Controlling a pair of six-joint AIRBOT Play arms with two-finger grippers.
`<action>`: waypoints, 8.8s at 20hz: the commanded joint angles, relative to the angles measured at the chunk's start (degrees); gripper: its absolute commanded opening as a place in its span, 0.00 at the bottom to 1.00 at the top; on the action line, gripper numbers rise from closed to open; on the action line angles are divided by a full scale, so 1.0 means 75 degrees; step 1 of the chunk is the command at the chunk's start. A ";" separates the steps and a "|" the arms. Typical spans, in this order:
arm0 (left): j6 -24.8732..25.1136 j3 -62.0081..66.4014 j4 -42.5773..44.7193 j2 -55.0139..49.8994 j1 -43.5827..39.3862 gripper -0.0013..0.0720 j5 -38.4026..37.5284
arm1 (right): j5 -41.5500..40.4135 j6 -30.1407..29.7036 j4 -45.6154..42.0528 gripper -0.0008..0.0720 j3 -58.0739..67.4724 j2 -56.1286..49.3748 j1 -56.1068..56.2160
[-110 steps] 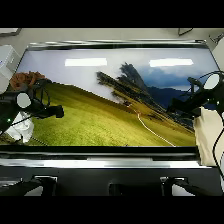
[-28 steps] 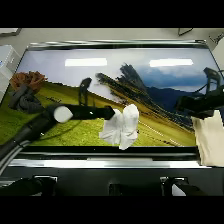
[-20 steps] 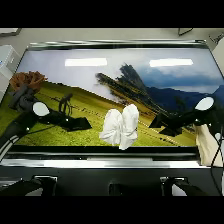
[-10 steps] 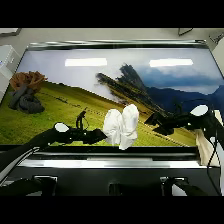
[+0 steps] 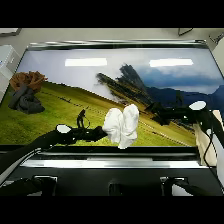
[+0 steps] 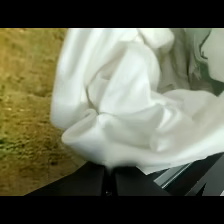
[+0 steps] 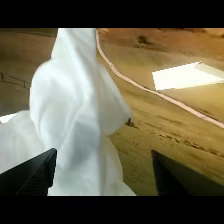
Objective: Fold the clothes and pants, and hang the long-sleeved shirts on hangers.
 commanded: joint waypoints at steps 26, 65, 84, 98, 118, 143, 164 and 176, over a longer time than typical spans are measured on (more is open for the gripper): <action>0.1070 0.3016 0.1545 0.3520 0.3401 0.05 -0.2197 | 0.0134 -0.0804 -0.0833 0.06 0.4377 0.0189 -0.0079; 0.0085 0.0251 0.1766 0.2667 0.4925 0.05 -0.3270 | 0.4756 0.0589 -0.4494 0.94 0.3276 -0.2025 0.0731; 0.0950 0.0466 0.1760 0.2745 0.4916 0.05 -0.3518 | 0.0143 0.0659 -0.1186 0.06 0.0047 0.0105 0.3214; 0.1472 0.8953 0.2046 0.4479 0.5636 0.05 0.0050 | -0.0621 0.1786 -0.9296 0.06 0.9168 0.3249 0.3214; 0.0892 0.4331 0.4427 -0.0020 0.4421 0.05 -0.1113 | 0.1026 0.5039 -0.7842 0.06 0.6391 -0.2815 0.3217; -0.1090 0.0731 0.4733 -0.0440 0.4505 0.66 -0.4004 | 0.3404 0.0501 -0.3488 0.96 0.2177 -0.2288 -0.0399; -0.0554 0.9562 0.5351 0.3678 0.4701 0.05 -0.3672 | -0.0347 0.0699 -0.6467 0.06 0.7702 0.2436 0.1279; -0.1212 1.0284 0.6464 0.4290 0.4701 0.05 -0.2463 | -0.0635 0.1116 -0.6333 0.06 0.7708 0.3931 0.1276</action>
